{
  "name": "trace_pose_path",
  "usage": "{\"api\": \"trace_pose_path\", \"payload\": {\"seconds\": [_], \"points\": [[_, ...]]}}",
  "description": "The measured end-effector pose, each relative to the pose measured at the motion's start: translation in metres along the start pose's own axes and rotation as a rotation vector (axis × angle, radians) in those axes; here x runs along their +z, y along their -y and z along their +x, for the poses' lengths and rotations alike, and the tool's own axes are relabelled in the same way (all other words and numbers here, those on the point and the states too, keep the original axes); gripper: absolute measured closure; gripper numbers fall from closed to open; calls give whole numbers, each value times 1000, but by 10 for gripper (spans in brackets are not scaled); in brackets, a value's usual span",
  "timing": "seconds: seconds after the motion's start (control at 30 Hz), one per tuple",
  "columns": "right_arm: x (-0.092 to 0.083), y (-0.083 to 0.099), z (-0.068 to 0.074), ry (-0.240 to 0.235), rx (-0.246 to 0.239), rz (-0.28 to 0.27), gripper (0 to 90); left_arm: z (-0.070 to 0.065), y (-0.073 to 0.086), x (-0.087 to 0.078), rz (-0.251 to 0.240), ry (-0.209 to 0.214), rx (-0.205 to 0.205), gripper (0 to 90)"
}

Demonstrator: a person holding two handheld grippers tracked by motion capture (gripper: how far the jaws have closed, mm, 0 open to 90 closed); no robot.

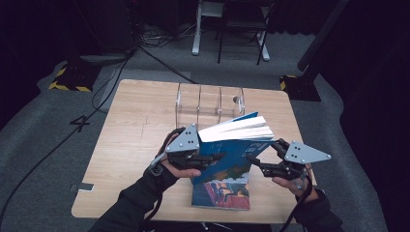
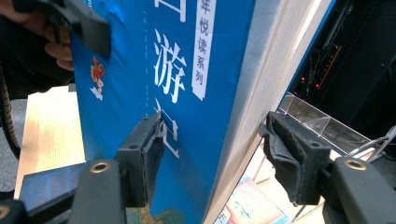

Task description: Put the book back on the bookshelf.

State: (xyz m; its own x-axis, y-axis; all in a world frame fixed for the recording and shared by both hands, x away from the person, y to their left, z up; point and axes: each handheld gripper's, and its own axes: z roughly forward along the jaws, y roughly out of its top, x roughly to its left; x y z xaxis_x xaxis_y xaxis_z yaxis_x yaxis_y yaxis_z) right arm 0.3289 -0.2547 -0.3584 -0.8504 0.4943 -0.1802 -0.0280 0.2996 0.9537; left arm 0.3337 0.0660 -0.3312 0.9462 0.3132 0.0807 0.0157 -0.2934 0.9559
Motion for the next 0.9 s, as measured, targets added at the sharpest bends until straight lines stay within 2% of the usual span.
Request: {"api": "trace_pose_path", "payload": {"seconds": [0.27,0.43,0.57,0.63,0.77,0.83,0.9], "points": [[1,0,0,3,-1,4,399,0,-11,1,16,-8,13,528],[1,1,-1,6,2,8,400,3,-15,2,40,4,-9,575],[1,1,-2,5,-3,14,396,4,-17,3,56,-9,-18,594],[0,2,-3,11,0,25,388,6,-17,4,47,-7,-46,598],[-2,7,-6,25,5,60,369,10,-16,6,44,-21,-73,602],[-3,11,-9,26,11,94,349,12,-16,6,41,-23,-85,602],[-5,18,-12,45,3,140,334,13,-16,6,38,-31,-90,602]]}}
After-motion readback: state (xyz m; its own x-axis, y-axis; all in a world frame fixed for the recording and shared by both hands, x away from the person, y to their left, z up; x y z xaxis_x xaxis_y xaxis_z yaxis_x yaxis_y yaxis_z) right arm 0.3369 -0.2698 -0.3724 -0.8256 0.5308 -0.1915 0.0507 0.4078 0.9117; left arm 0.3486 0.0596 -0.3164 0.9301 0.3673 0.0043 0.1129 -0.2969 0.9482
